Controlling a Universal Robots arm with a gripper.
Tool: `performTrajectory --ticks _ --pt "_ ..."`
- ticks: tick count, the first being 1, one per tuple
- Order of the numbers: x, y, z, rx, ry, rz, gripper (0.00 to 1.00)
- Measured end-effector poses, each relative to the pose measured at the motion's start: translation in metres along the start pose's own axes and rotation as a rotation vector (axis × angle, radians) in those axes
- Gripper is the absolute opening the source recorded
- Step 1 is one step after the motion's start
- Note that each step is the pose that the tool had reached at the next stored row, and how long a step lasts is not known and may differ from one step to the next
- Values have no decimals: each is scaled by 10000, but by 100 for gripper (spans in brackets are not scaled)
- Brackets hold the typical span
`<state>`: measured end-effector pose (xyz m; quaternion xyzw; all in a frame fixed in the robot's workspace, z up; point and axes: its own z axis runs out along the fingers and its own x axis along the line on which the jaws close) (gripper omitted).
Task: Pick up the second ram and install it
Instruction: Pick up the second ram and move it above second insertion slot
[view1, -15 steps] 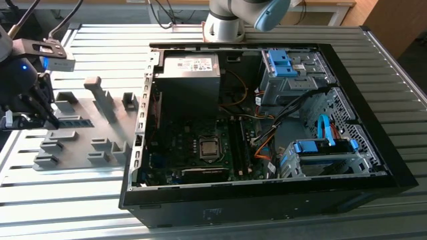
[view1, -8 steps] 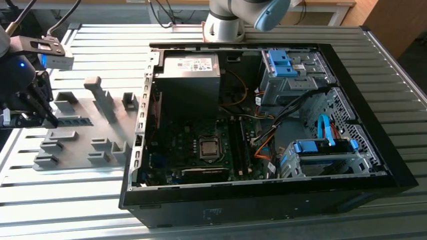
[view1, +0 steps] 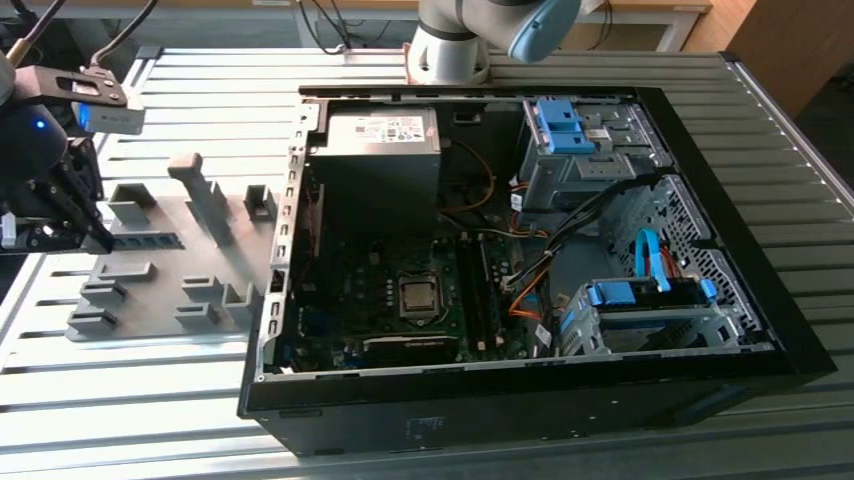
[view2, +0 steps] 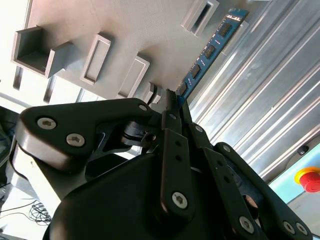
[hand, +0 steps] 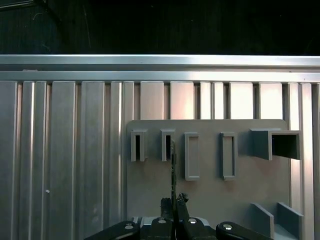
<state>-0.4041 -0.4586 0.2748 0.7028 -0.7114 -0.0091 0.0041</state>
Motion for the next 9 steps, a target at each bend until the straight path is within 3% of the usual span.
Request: performTrajectory --ticks 9 --pt "0 1 -52 1 0 0 14"
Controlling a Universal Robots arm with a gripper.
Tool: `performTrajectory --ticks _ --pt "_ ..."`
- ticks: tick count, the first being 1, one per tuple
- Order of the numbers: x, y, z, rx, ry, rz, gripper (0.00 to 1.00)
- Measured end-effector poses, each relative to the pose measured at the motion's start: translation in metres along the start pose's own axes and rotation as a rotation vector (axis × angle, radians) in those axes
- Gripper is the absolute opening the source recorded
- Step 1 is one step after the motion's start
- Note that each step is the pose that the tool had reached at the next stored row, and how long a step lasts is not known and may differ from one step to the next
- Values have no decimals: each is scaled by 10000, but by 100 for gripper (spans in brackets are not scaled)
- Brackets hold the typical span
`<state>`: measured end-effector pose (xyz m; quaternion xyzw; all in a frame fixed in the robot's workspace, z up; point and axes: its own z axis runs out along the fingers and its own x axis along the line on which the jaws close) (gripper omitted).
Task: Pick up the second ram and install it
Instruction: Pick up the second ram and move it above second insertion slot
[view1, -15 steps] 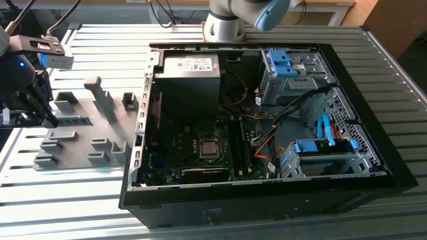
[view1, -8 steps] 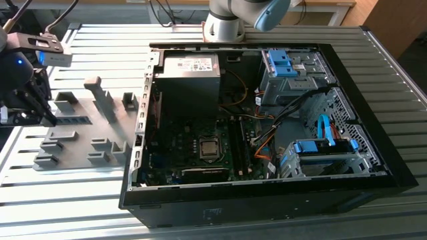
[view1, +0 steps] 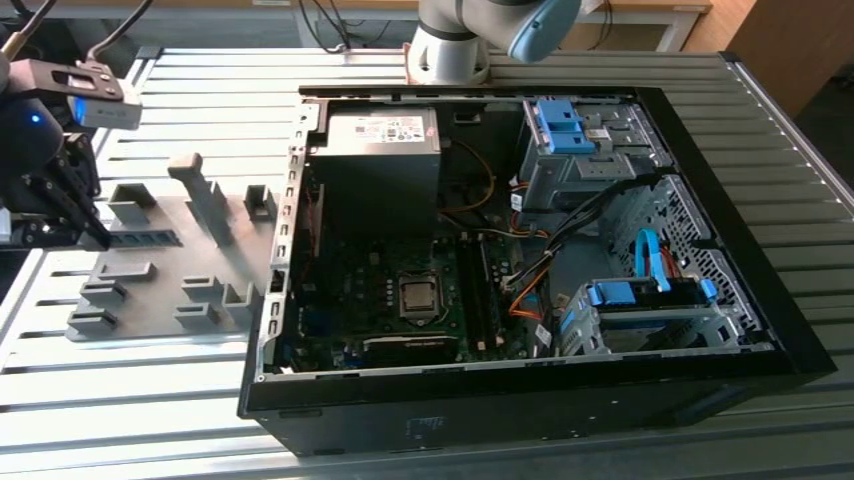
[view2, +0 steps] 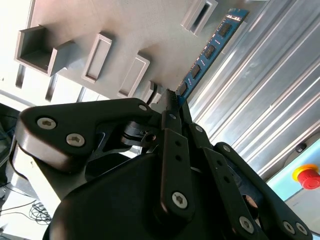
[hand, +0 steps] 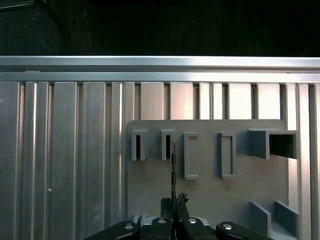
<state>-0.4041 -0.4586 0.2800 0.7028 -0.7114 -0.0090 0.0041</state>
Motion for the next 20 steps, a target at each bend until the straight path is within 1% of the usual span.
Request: performTrajectory --ticks 20 --pt "-1 2 -130 0 0 0 14"
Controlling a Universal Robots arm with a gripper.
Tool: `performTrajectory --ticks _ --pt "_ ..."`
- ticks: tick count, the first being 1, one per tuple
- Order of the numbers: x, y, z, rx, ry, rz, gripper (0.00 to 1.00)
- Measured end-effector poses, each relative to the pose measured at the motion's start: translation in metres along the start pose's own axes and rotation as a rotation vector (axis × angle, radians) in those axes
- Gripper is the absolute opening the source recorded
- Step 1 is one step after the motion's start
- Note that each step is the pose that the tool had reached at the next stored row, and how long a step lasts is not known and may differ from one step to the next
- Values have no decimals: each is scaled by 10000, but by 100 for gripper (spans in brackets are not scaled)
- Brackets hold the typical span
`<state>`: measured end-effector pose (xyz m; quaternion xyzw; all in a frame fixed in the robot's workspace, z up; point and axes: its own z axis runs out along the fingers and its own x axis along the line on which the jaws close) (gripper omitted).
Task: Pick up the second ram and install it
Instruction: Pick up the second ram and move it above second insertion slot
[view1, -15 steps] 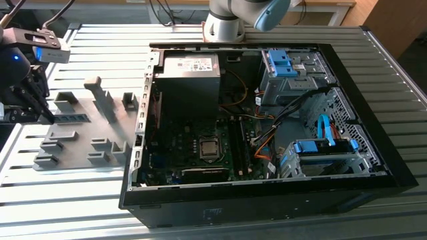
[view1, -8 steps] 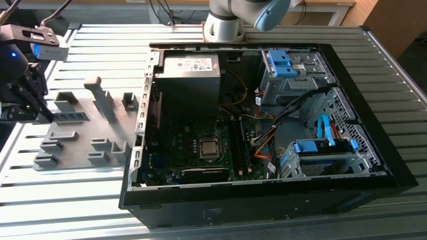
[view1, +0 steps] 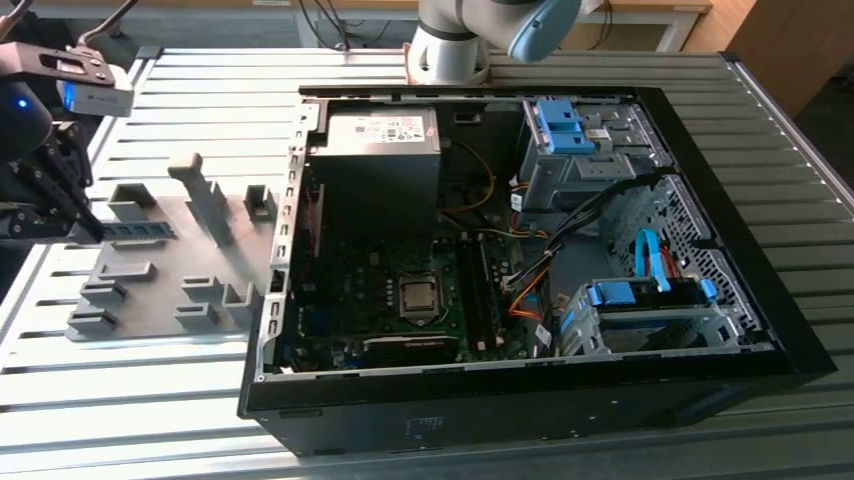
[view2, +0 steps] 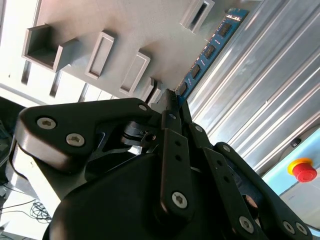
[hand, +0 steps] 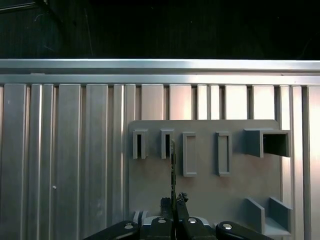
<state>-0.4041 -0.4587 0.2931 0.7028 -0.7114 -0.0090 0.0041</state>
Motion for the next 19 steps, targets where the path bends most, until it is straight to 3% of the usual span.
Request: performTrajectory --ticks 19 --pt "-1 3 -130 1 -1 0 14"
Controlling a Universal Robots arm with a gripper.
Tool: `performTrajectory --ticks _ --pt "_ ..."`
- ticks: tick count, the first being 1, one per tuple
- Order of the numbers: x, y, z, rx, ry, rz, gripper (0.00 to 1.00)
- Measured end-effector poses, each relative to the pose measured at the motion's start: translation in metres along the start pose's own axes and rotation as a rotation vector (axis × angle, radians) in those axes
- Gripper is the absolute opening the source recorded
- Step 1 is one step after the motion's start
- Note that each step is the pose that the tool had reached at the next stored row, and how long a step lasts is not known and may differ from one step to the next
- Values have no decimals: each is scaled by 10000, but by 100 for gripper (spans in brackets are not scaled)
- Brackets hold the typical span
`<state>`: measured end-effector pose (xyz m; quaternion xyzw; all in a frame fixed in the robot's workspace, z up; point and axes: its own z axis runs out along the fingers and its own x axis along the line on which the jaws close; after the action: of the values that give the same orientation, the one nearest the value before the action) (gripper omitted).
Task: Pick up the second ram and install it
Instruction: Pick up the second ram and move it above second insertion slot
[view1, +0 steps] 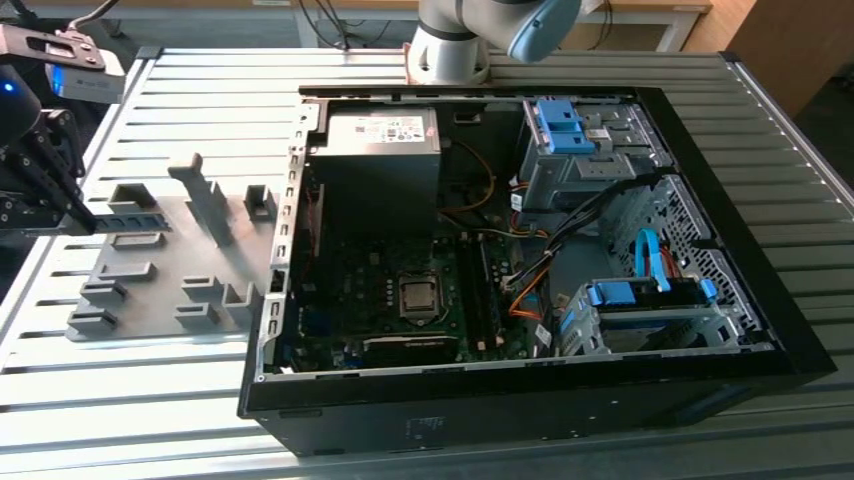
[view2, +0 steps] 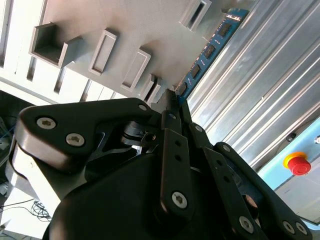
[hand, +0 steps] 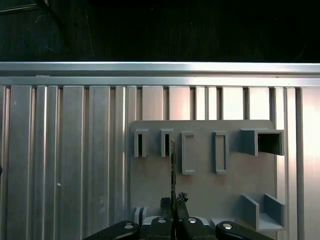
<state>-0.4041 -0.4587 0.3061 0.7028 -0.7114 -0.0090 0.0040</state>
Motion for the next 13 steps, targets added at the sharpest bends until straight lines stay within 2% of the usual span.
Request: performTrajectory --ticks 13 --pt "-1 1 -83 -1 1 0 14"
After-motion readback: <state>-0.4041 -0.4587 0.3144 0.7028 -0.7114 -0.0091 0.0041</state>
